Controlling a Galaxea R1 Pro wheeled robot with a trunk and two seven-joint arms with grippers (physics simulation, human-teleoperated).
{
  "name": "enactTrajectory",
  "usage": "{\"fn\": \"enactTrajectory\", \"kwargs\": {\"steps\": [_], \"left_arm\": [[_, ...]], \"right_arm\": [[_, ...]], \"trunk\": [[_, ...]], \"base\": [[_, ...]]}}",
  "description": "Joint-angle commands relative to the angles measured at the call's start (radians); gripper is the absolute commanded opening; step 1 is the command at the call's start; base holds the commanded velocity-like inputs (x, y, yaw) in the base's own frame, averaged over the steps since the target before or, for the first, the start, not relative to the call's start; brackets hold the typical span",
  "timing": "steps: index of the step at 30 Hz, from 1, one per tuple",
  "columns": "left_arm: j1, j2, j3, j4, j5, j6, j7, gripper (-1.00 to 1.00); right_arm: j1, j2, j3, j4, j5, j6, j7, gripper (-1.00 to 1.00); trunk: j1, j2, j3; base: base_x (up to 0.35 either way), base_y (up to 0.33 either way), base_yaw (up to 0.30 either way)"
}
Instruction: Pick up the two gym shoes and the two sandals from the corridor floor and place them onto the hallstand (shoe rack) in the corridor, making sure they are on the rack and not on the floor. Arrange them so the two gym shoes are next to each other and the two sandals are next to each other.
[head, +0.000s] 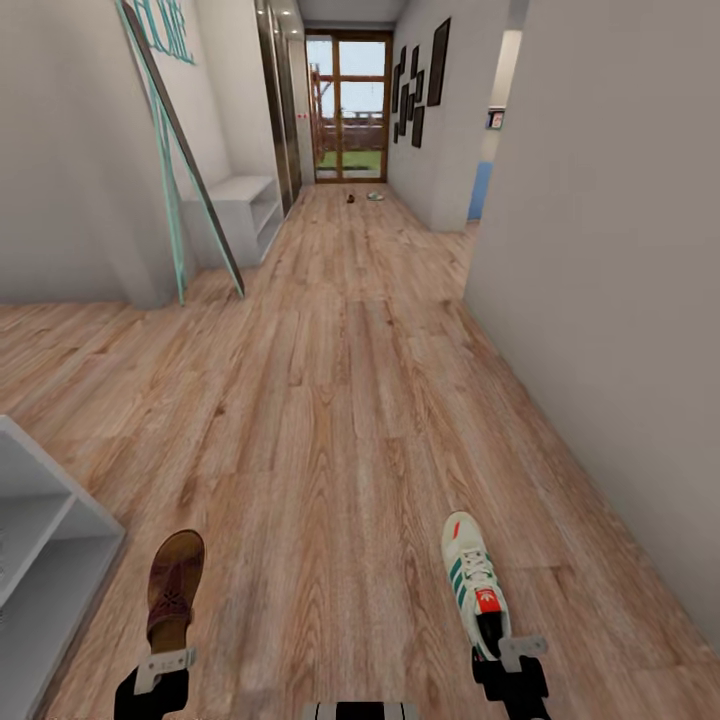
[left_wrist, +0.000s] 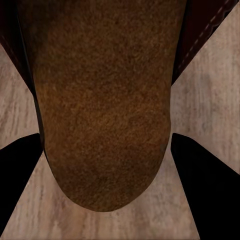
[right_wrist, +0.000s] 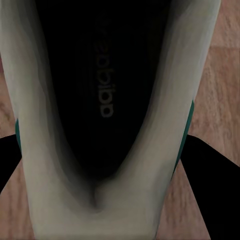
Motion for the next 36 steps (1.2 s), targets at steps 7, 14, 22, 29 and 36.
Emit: {"fn": "enactTrajectory", "kwargs": {"steps": [7,14,22,29,36], "left_arm": [[0.000,-0.002,0.007,0.035,-0.003,-0.018,0.034,-1.00],[0.002,-0.001,0.005,0.054,-0.005,-0.023,0.025,-1.00],[0.006,-0.003,0.003,0.056,-0.010,-0.024,0.025,-1.00],[0.006,-0.002,0.005,0.056,-0.007,-0.024,0.030,-1.00],[0.007,-0.002,0.005,0.056,-0.006,-0.024,0.035,-1.00]], "right_arm": [[-0.001,0.000,-0.005,0.002,-0.035,-0.002,-0.003,-1.00],[-0.001,0.000,-0.007,0.000,-0.039,-0.003,-0.004,-1.00],[-0.001,0.000,-0.007,0.000,-0.040,-0.003,-0.004,-1.00],[-0.001,0.001,-0.007,0.000,-0.040,-0.003,-0.004,-1.00],[-0.001,0.001,-0.007,0.000,-0.040,-0.003,-0.004,-1.00]], "trunk": [[0.000,0.000,-0.002],[0.000,0.000,-0.007],[0.000,0.000,-0.014],[0.000,0.000,-0.020],[0.000,0.000,-0.027]], "base": [[0.000,0.000,0.131],[0.000,0.000,0.215],[0.000,0.000,0.232],[0.000,-0.207,0.235],[0.000,-0.269,0.234]]}}
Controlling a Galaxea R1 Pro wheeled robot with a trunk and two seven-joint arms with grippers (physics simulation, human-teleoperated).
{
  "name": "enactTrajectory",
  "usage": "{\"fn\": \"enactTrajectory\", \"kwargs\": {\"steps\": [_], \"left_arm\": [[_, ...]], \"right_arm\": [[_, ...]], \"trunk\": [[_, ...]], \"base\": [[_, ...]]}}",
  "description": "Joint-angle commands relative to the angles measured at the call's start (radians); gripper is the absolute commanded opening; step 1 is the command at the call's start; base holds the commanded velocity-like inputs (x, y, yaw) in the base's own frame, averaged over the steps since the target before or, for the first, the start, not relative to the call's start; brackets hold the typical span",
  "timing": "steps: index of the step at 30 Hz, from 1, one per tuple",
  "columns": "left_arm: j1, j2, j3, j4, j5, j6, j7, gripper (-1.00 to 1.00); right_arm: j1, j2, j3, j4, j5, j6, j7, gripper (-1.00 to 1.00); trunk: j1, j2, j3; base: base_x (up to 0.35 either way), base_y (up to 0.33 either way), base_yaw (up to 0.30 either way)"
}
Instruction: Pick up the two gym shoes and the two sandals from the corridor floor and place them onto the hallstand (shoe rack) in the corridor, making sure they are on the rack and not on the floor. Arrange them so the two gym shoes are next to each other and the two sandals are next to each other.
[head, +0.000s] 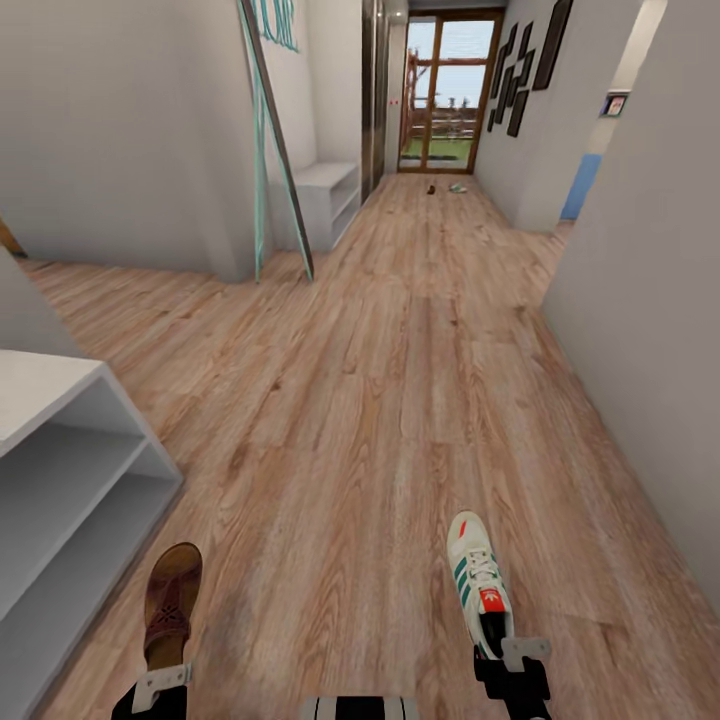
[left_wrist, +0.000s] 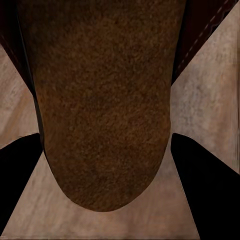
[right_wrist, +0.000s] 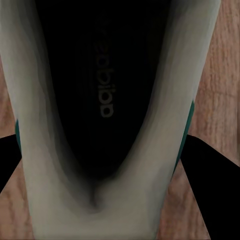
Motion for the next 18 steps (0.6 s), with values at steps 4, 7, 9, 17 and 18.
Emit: {"fn": "enactTrajectory", "kwargs": {"steps": [4,7,9,17,18], "left_arm": [[-0.001,-0.001,0.009,0.000,-0.008,-0.004,-0.006,-1.00],[-0.001,0.000,0.009,0.000,-0.008,-0.004,-0.005,-1.00],[-0.001,-0.001,0.008,0.000,-0.008,-0.004,-0.004,-1.00],[-0.001,-0.001,0.009,0.000,-0.009,-0.002,-0.002,-1.00],[-0.001,-0.001,0.009,0.000,-0.009,-0.002,-0.002,-1.00]], "right_arm": [[0.000,0.000,-0.006,0.002,0.010,-0.003,-0.003,-1.00],[0.000,0.000,-0.006,0.001,0.010,-0.003,-0.003,-1.00],[0.000,0.000,-0.006,0.001,0.010,-0.003,-0.003,-1.00],[0.000,0.000,-0.006,0.001,0.010,-0.003,-0.003,-1.00],[0.000,0.000,-0.006,0.001,0.010,-0.003,-0.003,-1.00]], "trunk": [[0.000,0.000,-0.005],[0.000,0.000,-0.007],[0.000,0.000,-0.007],[0.000,0.000,-0.008],[0.000,0.000,-0.008]], "base": [[0.000,-0.271,0.234],[0.000,-0.272,0.172],[-0.008,-0.272,0.048],[-0.160,-0.223,0.143],[-0.162,-0.132,0.261]]}}
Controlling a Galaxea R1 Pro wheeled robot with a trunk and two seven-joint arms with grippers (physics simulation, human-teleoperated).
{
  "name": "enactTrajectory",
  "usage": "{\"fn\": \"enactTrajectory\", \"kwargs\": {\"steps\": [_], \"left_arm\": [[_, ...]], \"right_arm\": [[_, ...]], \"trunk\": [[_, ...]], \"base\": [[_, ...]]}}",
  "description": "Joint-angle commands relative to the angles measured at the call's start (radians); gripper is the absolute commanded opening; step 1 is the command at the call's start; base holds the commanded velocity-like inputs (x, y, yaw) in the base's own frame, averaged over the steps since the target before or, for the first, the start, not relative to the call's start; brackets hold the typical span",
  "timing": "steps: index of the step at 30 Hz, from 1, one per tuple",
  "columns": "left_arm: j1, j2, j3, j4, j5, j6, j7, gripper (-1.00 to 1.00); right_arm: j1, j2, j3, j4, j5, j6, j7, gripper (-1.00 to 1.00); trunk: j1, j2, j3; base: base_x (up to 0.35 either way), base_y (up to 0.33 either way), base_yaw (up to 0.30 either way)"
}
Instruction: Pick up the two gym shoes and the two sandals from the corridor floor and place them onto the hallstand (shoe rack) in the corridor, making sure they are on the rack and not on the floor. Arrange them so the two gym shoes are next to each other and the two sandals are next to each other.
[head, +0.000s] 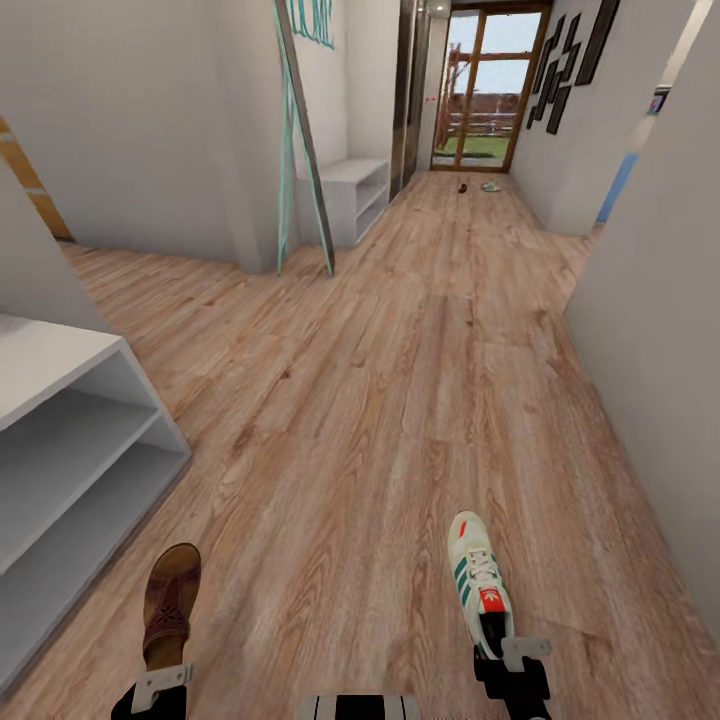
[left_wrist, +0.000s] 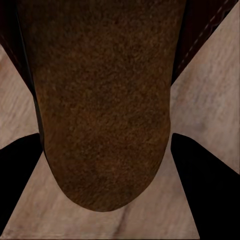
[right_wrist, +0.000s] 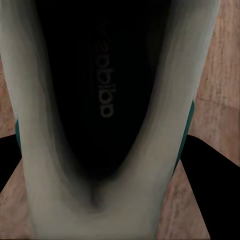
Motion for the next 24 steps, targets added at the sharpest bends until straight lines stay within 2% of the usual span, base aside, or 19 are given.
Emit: {"fn": "enactTrajectory", "kwargs": {"steps": [1,8,11,15,24], "left_arm": [[-0.001,-0.001,0.008,0.000,-0.009,-0.004,-0.006,-1.00],[-0.001,0.000,0.009,0.003,-0.010,-0.003,-0.002,-1.00],[-0.001,0.001,0.011,0.004,-0.007,-0.003,0.026,-1.00],[-0.001,0.002,0.045,0.006,0.014,-0.003,0.075,-1.00],[-0.001,0.001,0.051,0.007,0.016,-0.005,0.074,-1.00]], "right_arm": [[0.000,0.000,-0.006,0.001,0.011,-0.003,-0.003,-1.00],[0.000,-0.001,-0.006,0.000,0.011,-0.005,-0.003,-1.00],[0.000,-0.002,-0.006,0.000,0.011,-0.006,-0.003,-1.00],[0.000,-0.003,-0.004,0.002,0.011,-0.019,-0.003,-1.00],[0.000,-0.002,-0.004,0.006,0.011,-0.059,-0.003,-1.00]], "trunk": [[-0.001,0.000,-0.001],[-0.001,0.000,-0.001],[-0.001,0.000,-0.001],[-0.001,0.000,-0.001],[-0.001,0.000,-0.001]], "base": [[-0.104,-0.085,0.267],[-0.031,-0.026,0.275],[-0.002,-0.002,0.279],[-0.001,0.000,0.279],[0.000,0.000,0.279]]}}
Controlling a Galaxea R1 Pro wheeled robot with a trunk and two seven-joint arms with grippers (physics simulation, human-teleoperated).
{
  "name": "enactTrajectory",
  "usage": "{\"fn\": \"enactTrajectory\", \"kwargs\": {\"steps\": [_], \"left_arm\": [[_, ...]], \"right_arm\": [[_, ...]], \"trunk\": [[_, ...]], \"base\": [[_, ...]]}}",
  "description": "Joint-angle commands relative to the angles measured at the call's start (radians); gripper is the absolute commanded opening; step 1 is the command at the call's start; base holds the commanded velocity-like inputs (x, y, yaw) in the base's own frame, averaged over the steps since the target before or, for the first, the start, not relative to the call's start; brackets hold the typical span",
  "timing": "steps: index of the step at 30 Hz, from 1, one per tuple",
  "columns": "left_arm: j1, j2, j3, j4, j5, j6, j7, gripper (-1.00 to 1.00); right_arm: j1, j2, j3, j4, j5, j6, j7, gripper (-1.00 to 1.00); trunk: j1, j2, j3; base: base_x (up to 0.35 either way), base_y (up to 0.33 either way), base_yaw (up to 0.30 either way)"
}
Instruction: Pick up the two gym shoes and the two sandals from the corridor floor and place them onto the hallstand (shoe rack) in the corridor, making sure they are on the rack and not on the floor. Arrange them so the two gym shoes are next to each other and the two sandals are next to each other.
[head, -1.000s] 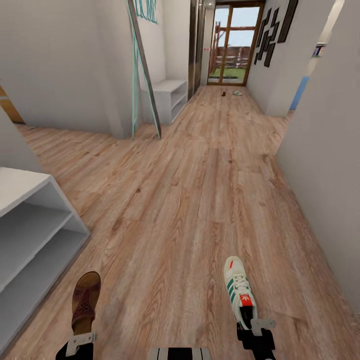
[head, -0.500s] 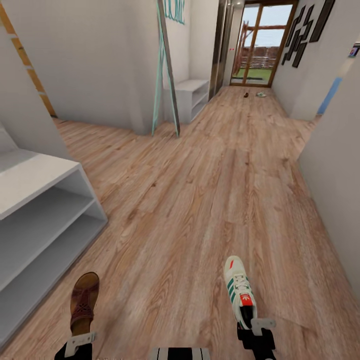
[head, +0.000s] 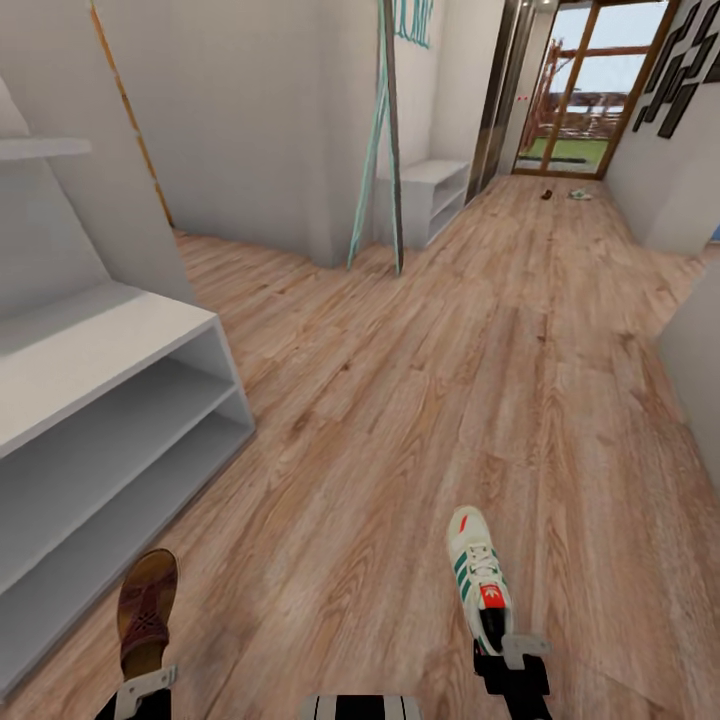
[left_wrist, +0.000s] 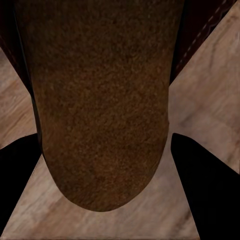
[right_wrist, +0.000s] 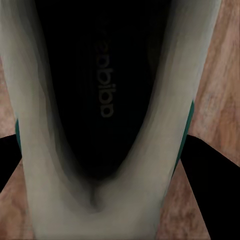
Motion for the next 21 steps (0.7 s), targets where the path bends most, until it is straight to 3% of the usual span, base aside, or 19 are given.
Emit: {"fn": "enactTrajectory", "kwargs": {"steps": [1,21], "left_arm": [[-0.001,-0.001,0.005,0.001,-0.011,-0.005,0.001,-1.00],[0.000,-0.003,0.002,0.001,-0.016,-0.006,-0.001,-1.00]], "right_arm": [[0.000,0.001,-0.006,0.001,0.010,-0.004,-0.004,-1.00],[0.000,0.001,-0.006,0.003,0.010,-0.004,-0.004,-1.00]], "trunk": [[0.000,0.000,-0.001],[0.000,0.000,-0.001]], "base": [[0.000,0.000,0.279],[0.000,0.000,0.279]]}}
